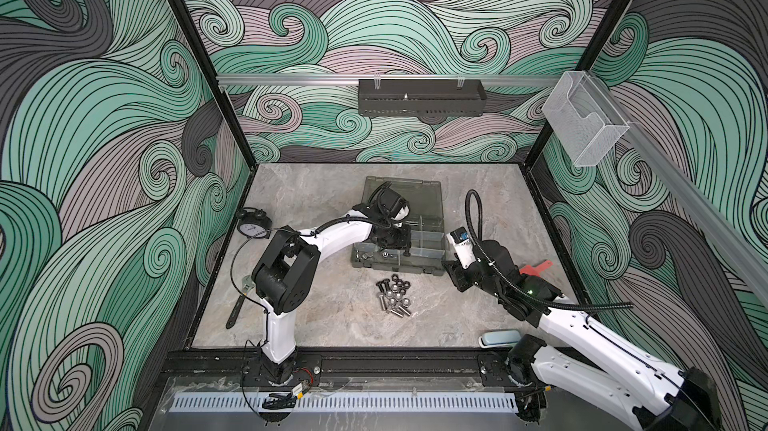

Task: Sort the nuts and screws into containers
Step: 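Carry the black bolt into a middle compartment while the right arm draws back, then lower the right gripper onto a black bolt in the pile while the left draws back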

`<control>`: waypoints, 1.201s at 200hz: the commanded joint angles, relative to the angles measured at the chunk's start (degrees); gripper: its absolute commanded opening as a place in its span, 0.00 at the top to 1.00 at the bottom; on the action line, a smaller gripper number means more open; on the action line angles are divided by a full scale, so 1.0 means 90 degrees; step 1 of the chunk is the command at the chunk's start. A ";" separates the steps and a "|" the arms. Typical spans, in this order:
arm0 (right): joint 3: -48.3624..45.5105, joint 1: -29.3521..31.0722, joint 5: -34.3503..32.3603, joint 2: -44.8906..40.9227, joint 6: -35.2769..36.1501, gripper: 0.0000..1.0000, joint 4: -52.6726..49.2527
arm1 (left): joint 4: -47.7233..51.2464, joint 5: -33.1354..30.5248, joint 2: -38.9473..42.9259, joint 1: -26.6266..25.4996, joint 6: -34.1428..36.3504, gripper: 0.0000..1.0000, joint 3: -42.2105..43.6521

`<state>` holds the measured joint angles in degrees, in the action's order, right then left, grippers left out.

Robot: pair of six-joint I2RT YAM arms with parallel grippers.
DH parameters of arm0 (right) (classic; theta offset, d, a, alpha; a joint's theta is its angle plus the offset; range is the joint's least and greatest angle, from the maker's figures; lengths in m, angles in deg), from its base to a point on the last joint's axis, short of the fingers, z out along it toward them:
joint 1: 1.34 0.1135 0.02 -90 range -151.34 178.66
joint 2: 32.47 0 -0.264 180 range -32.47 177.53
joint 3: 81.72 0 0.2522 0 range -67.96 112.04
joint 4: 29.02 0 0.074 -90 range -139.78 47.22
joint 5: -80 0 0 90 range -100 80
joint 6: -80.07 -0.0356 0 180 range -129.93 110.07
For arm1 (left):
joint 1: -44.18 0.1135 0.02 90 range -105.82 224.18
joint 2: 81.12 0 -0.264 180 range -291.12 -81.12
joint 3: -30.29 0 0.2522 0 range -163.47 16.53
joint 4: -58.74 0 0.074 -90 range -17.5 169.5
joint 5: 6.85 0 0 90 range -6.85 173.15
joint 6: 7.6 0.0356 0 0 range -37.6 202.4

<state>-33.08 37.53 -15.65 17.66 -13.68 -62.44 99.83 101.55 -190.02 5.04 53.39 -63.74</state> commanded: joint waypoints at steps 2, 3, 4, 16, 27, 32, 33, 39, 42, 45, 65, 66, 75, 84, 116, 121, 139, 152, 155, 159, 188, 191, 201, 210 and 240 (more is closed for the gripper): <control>-0.0018 -0.0045 -0.0029 0.0122 -0.0071 0.52 0.0008 | -0.0167 0.0145 0.0076 -0.0018 0.0002 0.74 -0.0017; -0.0018 -0.0044 -0.0028 0.0127 -0.0071 0.52 0.0012 | -0.0171 0.0144 0.0078 -0.0018 0.0001 0.74 -0.0017; -0.0018 -0.0048 -0.0027 0.0135 -0.0072 0.52 0.0009 | -0.0173 0.0144 0.0078 -0.0022 0.0001 0.73 -0.0012; 0.0002 -0.0044 0.0046 0.0204 -0.0082 0.52 0.0027 | -0.0256 0.0139 0.0121 -0.0016 -0.0015 0.70 0.0029; 0.0031 -0.0044 0.0071 0.0270 -0.0086 0.52 0.0026 | -0.0368 0.0135 0.0181 -0.0012 -0.0052 0.68 0.0101; 0.0041 -0.0041 0.0062 0.0294 -0.0091 0.52 0.0026 | -0.0410 0.0134 0.0211 -0.0016 -0.0066 0.68 0.0119; 0.0041 -0.0046 0.0062 0.0302 -0.0091 0.52 0.0026 | -0.0415 0.0134 0.0213 -0.0016 -0.0067 0.68 0.0129; 0.0051 -0.0051 0.0071 0.0320 -0.0091 0.52 0.0026 | -0.0444 0.0125 0.0243 -0.0009 -0.0069 0.68 0.0146; 0.0060 -0.0044 0.0075 0.0334 -0.0091 0.52 0.0026 | -0.0440 0.0109 0.0251 -0.0007 -0.0080 0.68 0.0155; 0.0061 -0.0042 0.0073 0.0340 -0.0091 0.52 0.0029 | -0.0438 0.0096 0.0259 -0.0007 -0.0082 0.68 0.0157; 0.0070 -0.0044 0.0179 0.0430 -0.0130 0.52 0.0119 | -0.0531 -0.0105 0.0498 0.0032 -0.0124 0.68 0.0363; 0.0070 -0.0043 0.0193 0.0438 -0.0135 0.52 0.0131 | -0.0539 -0.0117 0.0523 0.0037 -0.0130 0.68 0.0388; 0.0085 -0.0045 0.0311 0.0542 -0.0187 0.52 0.0200 | -0.0636 -0.0251 0.0705 0.0083 -0.0181 0.68 0.0592; 0.0108 -0.0042 0.0467 0.0700 -0.0258 0.52 0.0312 | -0.0679 -0.0388 0.0904 0.0145 -0.0263 0.68 0.0792; 0.0456 0.0309 0.0719 0.1660 -0.0226 0.54 0.0414 | -0.0727 -0.0676 0.1777 0.0507 -0.0311 0.68 0.1564; 0.0533 0.0431 0.0651 0.1852 -0.0179 0.54 0.0393 | -0.0726 -0.0726 0.1920 0.0577 -0.0319 0.68 0.1696; 0.0819 0.0837 0.0540 0.2445 -0.0121 0.54 0.0446 | -0.0587 -0.0883 0.2474 0.0869 -0.0374 0.68 0.2183; 0.0977 0.1081 0.0621 0.2856 -0.0192 0.54 0.0669 | -0.0443 -0.0964 0.2919 0.1126 -0.0423 0.68 0.2600; 0.1019 0.1135 0.0640 0.2938 -0.0206 0.54 0.0715 | -0.0419 -0.0988 0.2989 0.1189 -0.0428 0.68 0.2692; 0.1082 0.1218 0.0654 0.3069 -0.0238 0.54 0.0778 | -0.0371 -0.1005 0.3237 0.1277 -0.0438 0.68 0.2820; 0.1689 0.1603 0.0573 0.3977 -0.0445 0.55 0.0925 | 0.0067 -0.1315 0.4234 0.1795 -0.0386 0.67 0.3499; 0.1749 0.1629 0.0553 0.4055 -0.0463 0.56 0.0938 | 0.0109 -0.1354 0.4327 0.1826 -0.0362 0.68 0.3550; 0.1949 0.1698 0.0526 0.4320 -0.0533 0.56 0.0944 | 0.0166 -0.1476 0.4603 0.1937 -0.0313 0.67 0.3718; 0.2085 0.1755 0.0476 0.4524 -0.0592 0.57 0.0948 | 0.0140 -0.1575 0.4827 0.2003 -0.0302 0.67 0.3879; 0.2478 0.1895 0.0423 0.5042 -0.0694 0.59 0.0809 | -0.0179 -0.1697 0.5315 0.2173 -0.0449 0.66 0.4344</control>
<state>-13.15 53.73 -10.86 60.72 -18.07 -54.51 98.47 88.80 -144.61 23.49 50.26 -26.58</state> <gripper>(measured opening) 0.418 0.339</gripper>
